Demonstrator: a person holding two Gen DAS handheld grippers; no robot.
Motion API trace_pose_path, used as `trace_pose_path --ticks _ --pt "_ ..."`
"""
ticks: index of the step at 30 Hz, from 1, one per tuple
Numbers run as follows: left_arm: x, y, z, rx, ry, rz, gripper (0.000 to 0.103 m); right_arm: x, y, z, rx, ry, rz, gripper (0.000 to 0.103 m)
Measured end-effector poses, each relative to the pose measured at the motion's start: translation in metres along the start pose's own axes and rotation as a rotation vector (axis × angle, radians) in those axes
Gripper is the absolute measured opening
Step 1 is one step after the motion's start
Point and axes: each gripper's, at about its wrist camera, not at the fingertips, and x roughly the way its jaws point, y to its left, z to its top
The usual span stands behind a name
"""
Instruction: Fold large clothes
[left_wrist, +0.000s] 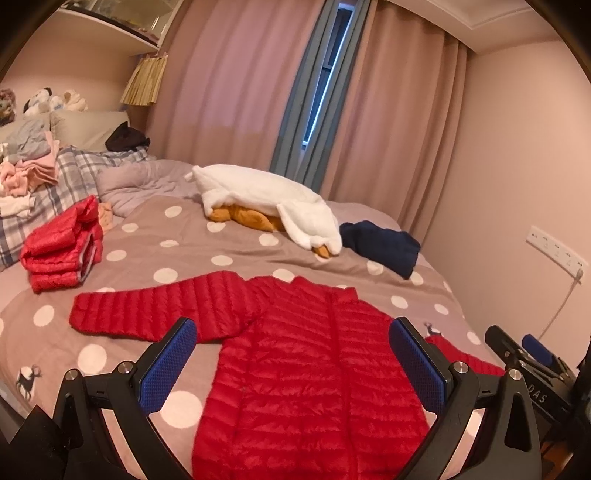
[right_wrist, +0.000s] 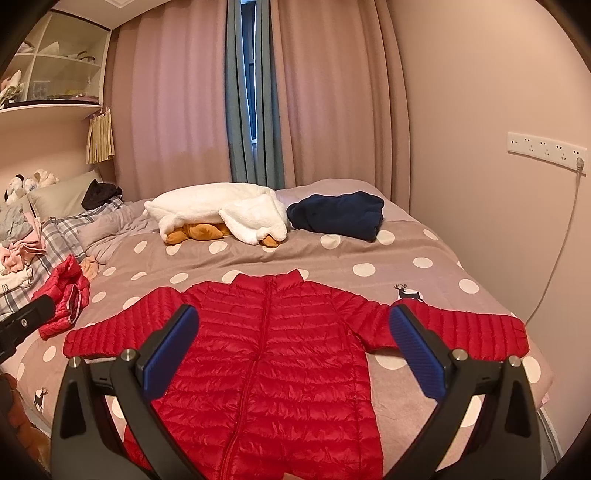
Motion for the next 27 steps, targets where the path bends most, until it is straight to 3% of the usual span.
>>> trace_pose_path --ticks 27 --pt "0.0032 -0.0033 -0.0016 0.005 0.003 0.009 0.102 0.0052 0.0006 -0.0010 -0.008 0.016 -0.022 0.103"
